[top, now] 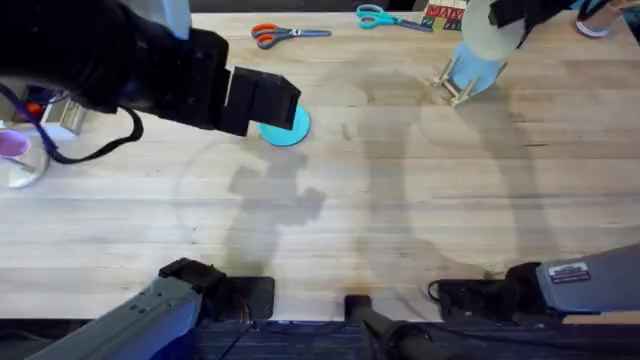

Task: Pick up the plates from the table one by one and place each into a slot on the dish rack.

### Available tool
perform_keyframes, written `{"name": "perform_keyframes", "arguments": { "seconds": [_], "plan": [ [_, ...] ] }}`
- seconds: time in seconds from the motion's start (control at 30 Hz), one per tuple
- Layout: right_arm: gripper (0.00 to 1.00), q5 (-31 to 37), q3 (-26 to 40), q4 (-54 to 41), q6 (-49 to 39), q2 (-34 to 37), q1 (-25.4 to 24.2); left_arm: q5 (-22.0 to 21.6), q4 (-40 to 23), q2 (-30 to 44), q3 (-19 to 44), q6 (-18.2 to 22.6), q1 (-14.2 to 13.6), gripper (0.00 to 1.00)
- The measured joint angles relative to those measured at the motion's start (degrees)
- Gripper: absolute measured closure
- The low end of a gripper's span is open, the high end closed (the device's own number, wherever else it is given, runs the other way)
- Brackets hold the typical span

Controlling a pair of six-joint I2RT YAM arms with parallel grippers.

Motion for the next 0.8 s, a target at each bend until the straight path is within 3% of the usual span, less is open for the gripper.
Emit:
{"name": "perform_keyframes", "arguments": {
  "seconds": [0.8],
  "plan": [
    [0.970, 2.7, -0.9, 0.8, -0.6, 2.3, -0.4, 0.0, 0.0, 0.0, 0.0, 0.0, 0.0, 0.008]
  ]
}}
